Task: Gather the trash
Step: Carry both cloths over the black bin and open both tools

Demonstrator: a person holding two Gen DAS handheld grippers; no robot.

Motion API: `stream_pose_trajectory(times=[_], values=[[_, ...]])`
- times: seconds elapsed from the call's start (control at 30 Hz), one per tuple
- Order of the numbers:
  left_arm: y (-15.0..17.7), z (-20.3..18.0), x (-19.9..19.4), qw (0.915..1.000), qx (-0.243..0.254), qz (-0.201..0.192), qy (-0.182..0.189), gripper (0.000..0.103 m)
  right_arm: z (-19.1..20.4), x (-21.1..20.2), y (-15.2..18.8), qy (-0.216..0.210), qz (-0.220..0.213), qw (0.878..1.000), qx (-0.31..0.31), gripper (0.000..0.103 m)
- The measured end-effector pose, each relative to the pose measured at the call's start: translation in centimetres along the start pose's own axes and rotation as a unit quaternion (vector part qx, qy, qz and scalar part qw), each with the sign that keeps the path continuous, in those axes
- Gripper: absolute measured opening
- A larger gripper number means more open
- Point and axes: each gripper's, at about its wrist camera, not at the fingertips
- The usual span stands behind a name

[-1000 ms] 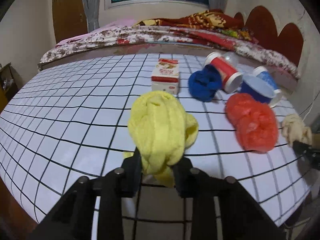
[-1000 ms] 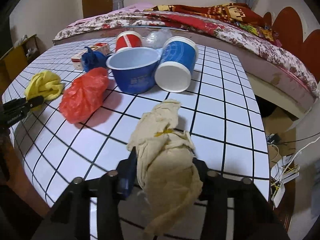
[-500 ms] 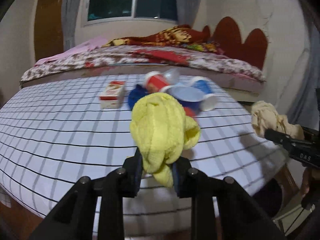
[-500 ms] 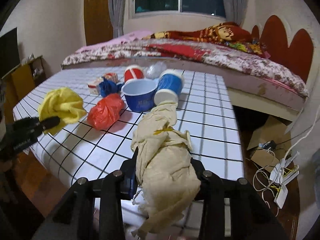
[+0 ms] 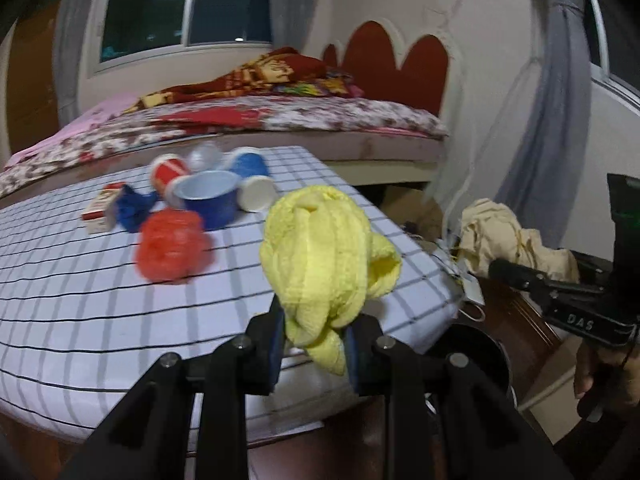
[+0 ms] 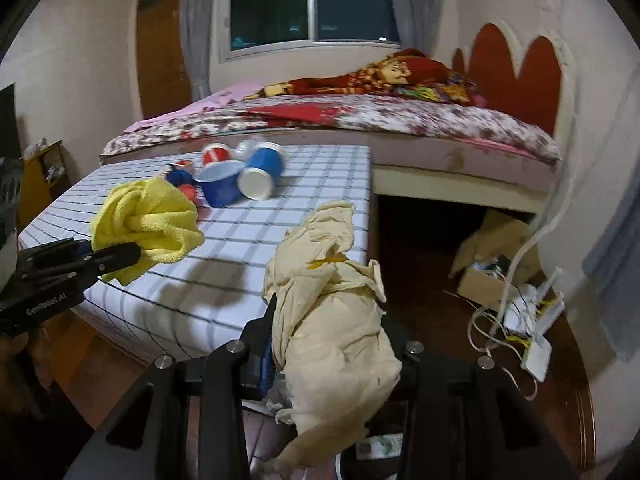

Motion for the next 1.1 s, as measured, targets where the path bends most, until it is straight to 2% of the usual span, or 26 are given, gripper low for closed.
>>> stream_pose_trajectory(times=[0.37, 0.5, 0.7, 0.93, 1.1], values=[[1.3, -8.1, 0.3, 0.9977, 0.040, 0.019, 0.052, 0.027, -5.8, -3.1, 3.7, 0.040, 0.005, 0.997, 0.070, 0.041], [2.0, -10.9, 0.3, 0.9953, 0.055, 0.028, 0.075, 0.027, -7.7, -4.2, 5.6, 0.067, 0.017, 0.994, 0.081, 0.041], [3.5, -15.0, 0.6, 0.9897, 0.082, 0.047, 0.107, 0.027, -9.9, -5.2, 8.5, 0.083, 0.042, 0.990, 0.106, 0.041], [5.4, -18.3, 2.1, 0.9826, 0.104, 0.086, 0.128, 0.027, -11.8, -5.2, 11.1, 0.095, 0.067, 0.985, 0.124, 0.043], [6.8, -19.5, 3.8, 0.9789, 0.112, 0.113, 0.128, 0.027, -12.5, -3.9, 12.6, 0.100, 0.092, 0.983, 0.127, 0.043]])
Point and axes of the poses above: each gripper's, at about its wrist camera, not at the fingertips, and x roughly the way its jaws point, z to its left, y to its underside, and after that the axes turned 12 degrees about -y, right-handed
